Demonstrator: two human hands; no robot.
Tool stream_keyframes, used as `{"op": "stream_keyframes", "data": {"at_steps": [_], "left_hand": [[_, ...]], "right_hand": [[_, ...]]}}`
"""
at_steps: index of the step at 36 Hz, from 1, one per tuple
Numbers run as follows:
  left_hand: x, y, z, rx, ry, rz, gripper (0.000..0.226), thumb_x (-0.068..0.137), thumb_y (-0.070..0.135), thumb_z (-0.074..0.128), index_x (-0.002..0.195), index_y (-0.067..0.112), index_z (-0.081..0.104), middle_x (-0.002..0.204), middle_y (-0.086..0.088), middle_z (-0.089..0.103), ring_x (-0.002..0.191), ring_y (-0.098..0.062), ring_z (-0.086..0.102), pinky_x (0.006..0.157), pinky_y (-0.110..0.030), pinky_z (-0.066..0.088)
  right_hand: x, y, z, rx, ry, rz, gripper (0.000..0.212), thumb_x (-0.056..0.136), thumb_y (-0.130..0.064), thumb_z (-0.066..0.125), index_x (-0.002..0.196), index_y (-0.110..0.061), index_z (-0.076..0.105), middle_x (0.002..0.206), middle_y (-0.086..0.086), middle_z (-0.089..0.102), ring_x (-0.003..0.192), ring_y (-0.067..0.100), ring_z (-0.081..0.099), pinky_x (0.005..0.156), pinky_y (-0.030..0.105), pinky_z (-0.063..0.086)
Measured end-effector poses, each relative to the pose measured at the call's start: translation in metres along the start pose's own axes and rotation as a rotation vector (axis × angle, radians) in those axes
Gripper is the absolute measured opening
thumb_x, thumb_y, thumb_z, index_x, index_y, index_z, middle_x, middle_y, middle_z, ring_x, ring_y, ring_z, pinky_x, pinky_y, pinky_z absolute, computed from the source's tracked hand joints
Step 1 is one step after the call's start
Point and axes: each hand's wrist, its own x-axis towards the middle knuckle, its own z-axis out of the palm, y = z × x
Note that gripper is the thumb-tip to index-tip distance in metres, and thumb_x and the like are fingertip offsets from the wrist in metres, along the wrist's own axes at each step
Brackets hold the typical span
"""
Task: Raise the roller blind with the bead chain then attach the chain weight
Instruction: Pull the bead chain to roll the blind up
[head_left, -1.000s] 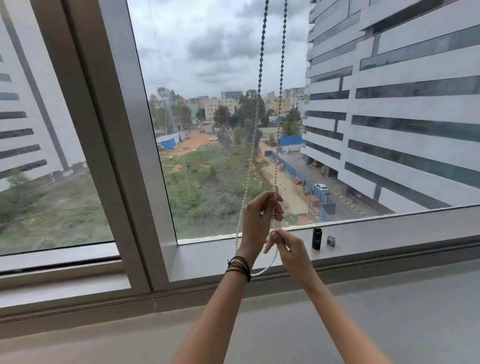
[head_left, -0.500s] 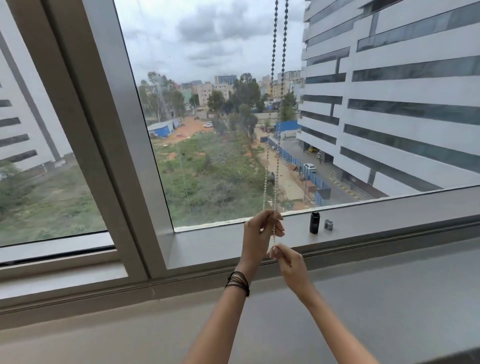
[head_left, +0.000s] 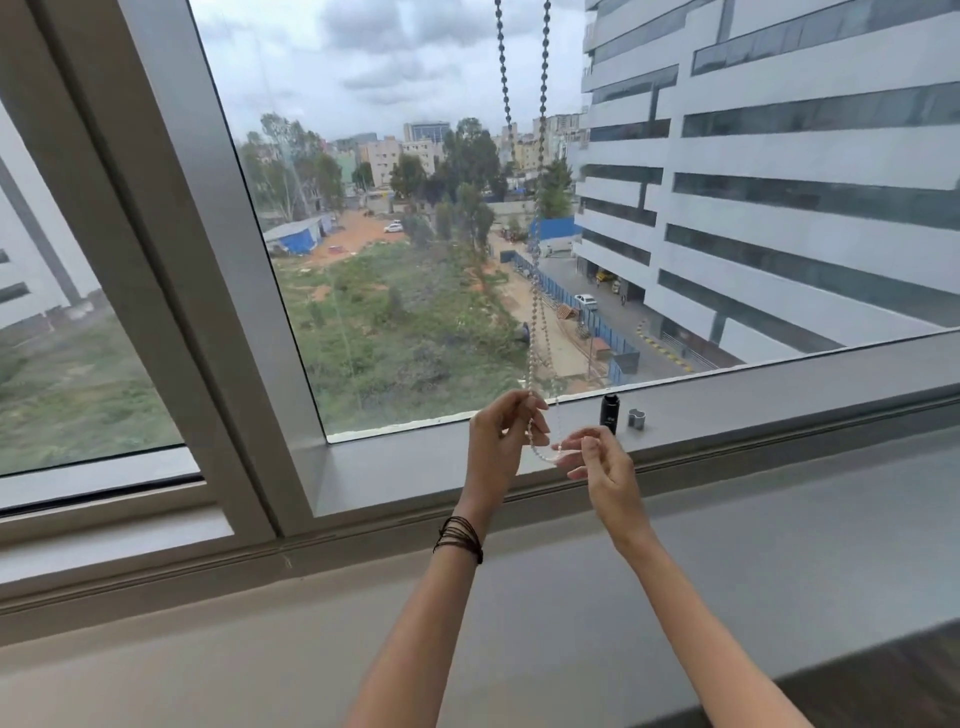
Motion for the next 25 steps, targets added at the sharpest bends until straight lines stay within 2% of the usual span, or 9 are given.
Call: {"op": "stream_keyframes", "data": {"at_steps": [4, 8, 11, 14, 18, 20, 22, 25], "left_hand": [[-0.005, 0.002, 0.004, -0.008, -0.004, 0.019, 0.023, 0.096, 0.01, 0.05, 0.081, 0.022, 0.063, 0.063, 0.007, 0.064, 0.056, -0.013, 0.063, 0.056, -0.023, 0.053], [-0.012, 0.001, 0.006, -0.039, 0.023, 0.03, 0.024, 0.095, 0.01, 0.051, 0.08, 0.023, 0.065, 0.061, 0.007, 0.065, 0.057, -0.011, 0.064, 0.057, -0.021, 0.053], [-0.015, 0.001, 0.009, -0.036, 0.025, 0.04, 0.022, 0.094, 0.01, 0.051, 0.081, 0.021, 0.065, 0.06, 0.009, 0.066, 0.057, -0.011, 0.065, 0.058, -0.023, 0.055], [-0.018, 0.001, 0.015, -0.001, 0.008, 0.054, 0.021, 0.095, 0.01, 0.052, 0.081, 0.02, 0.064, 0.06, 0.007, 0.065, 0.057, -0.013, 0.065, 0.059, -0.027, 0.055], [-0.019, 0.002, 0.024, 0.033, -0.002, 0.073, 0.017, 0.094, 0.007, 0.052, 0.084, 0.012, 0.064, 0.062, 0.002, 0.062, 0.057, -0.009, 0.062, 0.059, -0.023, 0.054], [-0.02, 0.002, 0.029, 0.063, 0.006, 0.088, 0.016, 0.093, 0.002, 0.052, 0.086, 0.008, 0.065, 0.065, -0.001, 0.063, 0.058, -0.003, 0.061, 0.058, -0.016, 0.051], [-0.019, 0.002, 0.033, 0.089, 0.013, 0.097, 0.017, 0.092, -0.001, 0.051, 0.087, 0.008, 0.064, 0.065, 0.004, 0.061, 0.058, 0.002, 0.059, 0.055, -0.01, 0.047], [-0.02, 0.0, 0.038, 0.119, 0.016, 0.084, 0.014, 0.093, -0.001, 0.05, 0.087, 0.002, 0.063, 0.065, 0.008, 0.057, 0.056, 0.004, 0.055, 0.054, -0.008, 0.042]], "right_hand": [[0.001, -0.005, -0.009, -0.02, 0.041, 0.0, 0.022, 0.1, -0.012, 0.037, 0.092, -0.009, 0.058, 0.09, 0.004, 0.069, 0.07, 0.012, 0.067, 0.059, 0.017, 0.051], [-0.006, -0.009, -0.015, -0.047, 0.04, -0.002, 0.023, 0.099, -0.012, 0.039, 0.089, -0.013, 0.059, 0.091, 0.003, 0.07, 0.072, 0.012, 0.067, 0.061, 0.021, 0.051], [-0.01, -0.016, -0.014, -0.09, 0.067, -0.047, 0.021, 0.098, -0.011, 0.041, 0.092, -0.019, 0.06, 0.096, 0.002, 0.068, 0.082, 0.013, 0.064, 0.068, 0.023, 0.051], [-0.009, -0.034, -0.011, -0.15, 0.143, -0.173, 0.019, 0.097, -0.015, 0.044, 0.099, -0.02, 0.062, 0.103, -0.003, 0.062, 0.095, 0.014, 0.059, 0.077, 0.013, 0.045], [0.001, -0.067, -0.005, -0.204, 0.165, -0.314, 0.025, 0.096, -0.02, 0.044, 0.108, -0.012, 0.064, 0.123, 0.007, 0.049, 0.123, 0.017, 0.044, 0.103, 0.029, 0.037], [0.007, -0.08, -0.004, -0.24, 0.116, -0.35, 0.027, 0.093, -0.024, 0.046, 0.107, -0.011, 0.065, 0.13, 0.011, 0.045, 0.13, 0.021, 0.038, 0.107, 0.03, 0.033], [0.012, -0.087, -0.003, -0.242, 0.048, -0.361, 0.023, 0.094, -0.022, 0.049, 0.103, -0.011, 0.067, 0.132, 0.012, 0.044, 0.133, 0.021, 0.035, 0.11, 0.034, 0.031], [0.018, -0.087, -0.004, -0.205, 0.052, -0.366, 0.019, 0.093, -0.012, 0.053, 0.087, -0.006, 0.069, 0.126, 0.012, 0.049, 0.129, 0.021, 0.04, 0.107, 0.043, 0.035]]}}
